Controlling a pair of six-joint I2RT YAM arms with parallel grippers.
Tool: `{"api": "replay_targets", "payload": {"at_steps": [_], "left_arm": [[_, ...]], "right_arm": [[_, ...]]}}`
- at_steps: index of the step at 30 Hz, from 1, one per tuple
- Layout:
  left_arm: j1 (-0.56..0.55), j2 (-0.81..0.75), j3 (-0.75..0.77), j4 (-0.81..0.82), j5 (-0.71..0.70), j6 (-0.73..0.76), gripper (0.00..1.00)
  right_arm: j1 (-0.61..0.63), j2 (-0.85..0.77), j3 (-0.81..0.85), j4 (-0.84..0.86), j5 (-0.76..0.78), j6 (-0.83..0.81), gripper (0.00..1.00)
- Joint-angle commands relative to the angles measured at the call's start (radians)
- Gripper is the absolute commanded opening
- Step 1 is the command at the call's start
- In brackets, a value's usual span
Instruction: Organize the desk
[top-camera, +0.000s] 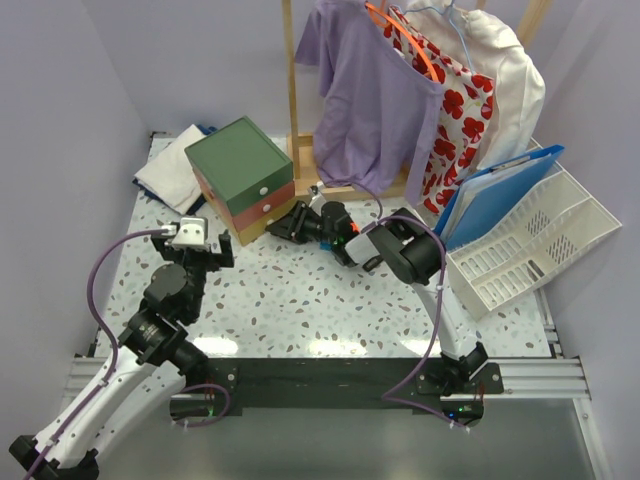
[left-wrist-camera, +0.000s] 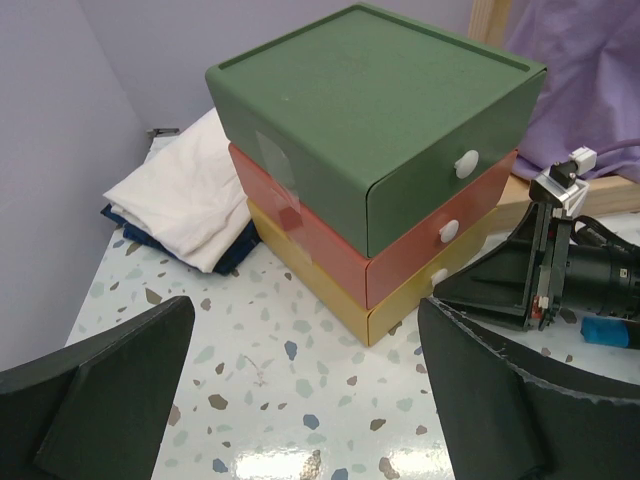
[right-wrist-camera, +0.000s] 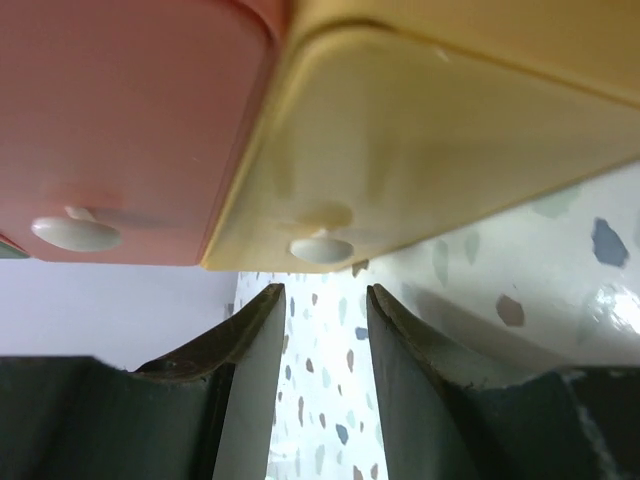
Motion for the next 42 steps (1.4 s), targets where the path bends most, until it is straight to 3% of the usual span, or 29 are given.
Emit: {"api": "replay_targets", "payload": {"at_steps": [1, 15, 22, 31, 42], "left_arm": [[0.008, -0.001, 0.012, 0.047, -0.001, -0.005, 1.0], [0.008, 0.016, 0.01, 0.051, -0.003, -0.005, 1.0], [0.008, 0.02, 0.01, 0.054, -0.001, -0.005, 1.0], [0.008, 0.024, 0.01, 0.053, -0.003, -0.008, 1.0], [0.008, 0.027, 0.01, 0.054, -0.005, -0.009, 1.0]], "right_arm": [[-0.005, -0.011, 0.05, 0.021, 0.022, 0.021, 0.43], [-0.011, 0.035, 0.095, -0.014, 0.062, 0.073, 0.41], [-0.015, 0.035, 0.102, -0.02, 0.069, 0.076, 0.47], [-0.032, 0.053, 0.124, 0.015, 0.081, 0.127, 0.39], [-0.035, 0.064, 0.133, 0.043, 0.095, 0.173, 0.39]]}}
